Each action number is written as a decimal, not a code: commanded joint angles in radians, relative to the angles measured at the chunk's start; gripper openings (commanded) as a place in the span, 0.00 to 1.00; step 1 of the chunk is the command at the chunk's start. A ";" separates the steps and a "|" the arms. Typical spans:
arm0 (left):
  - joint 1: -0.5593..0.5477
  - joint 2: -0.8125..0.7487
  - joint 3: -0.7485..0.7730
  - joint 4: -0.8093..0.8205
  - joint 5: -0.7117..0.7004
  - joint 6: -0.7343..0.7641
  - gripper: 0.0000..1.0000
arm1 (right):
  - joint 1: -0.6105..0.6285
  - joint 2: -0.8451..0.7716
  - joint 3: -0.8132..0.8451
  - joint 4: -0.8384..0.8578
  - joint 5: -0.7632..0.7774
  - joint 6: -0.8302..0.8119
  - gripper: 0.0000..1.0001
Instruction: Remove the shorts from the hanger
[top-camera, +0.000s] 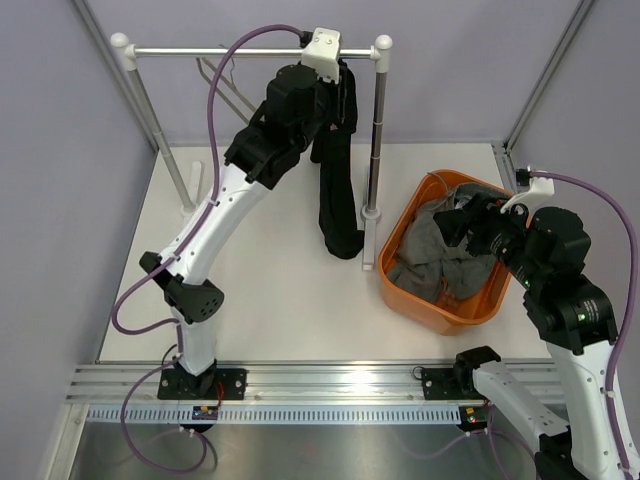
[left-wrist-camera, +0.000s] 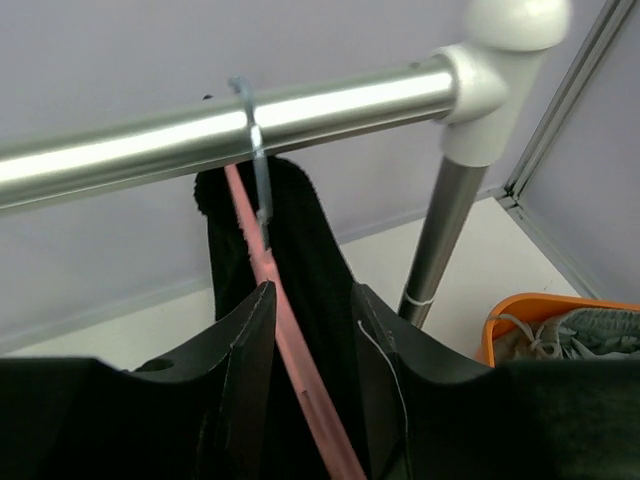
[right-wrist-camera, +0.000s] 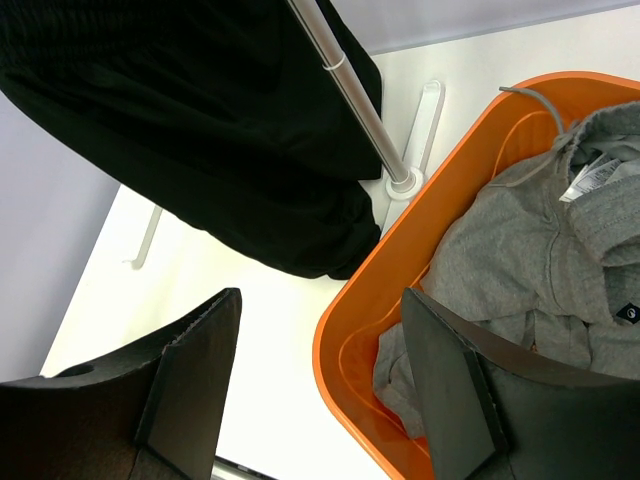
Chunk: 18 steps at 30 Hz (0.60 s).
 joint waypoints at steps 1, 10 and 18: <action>0.033 0.018 0.082 -0.072 0.059 -0.083 0.38 | -0.001 0.002 0.029 0.010 0.010 -0.017 0.74; 0.060 0.040 0.119 -0.131 0.143 -0.088 0.37 | -0.001 0.008 0.026 0.019 0.001 -0.014 0.73; 0.060 0.046 0.121 -0.152 0.179 -0.085 0.37 | 0.000 0.016 0.011 0.039 -0.013 -0.005 0.73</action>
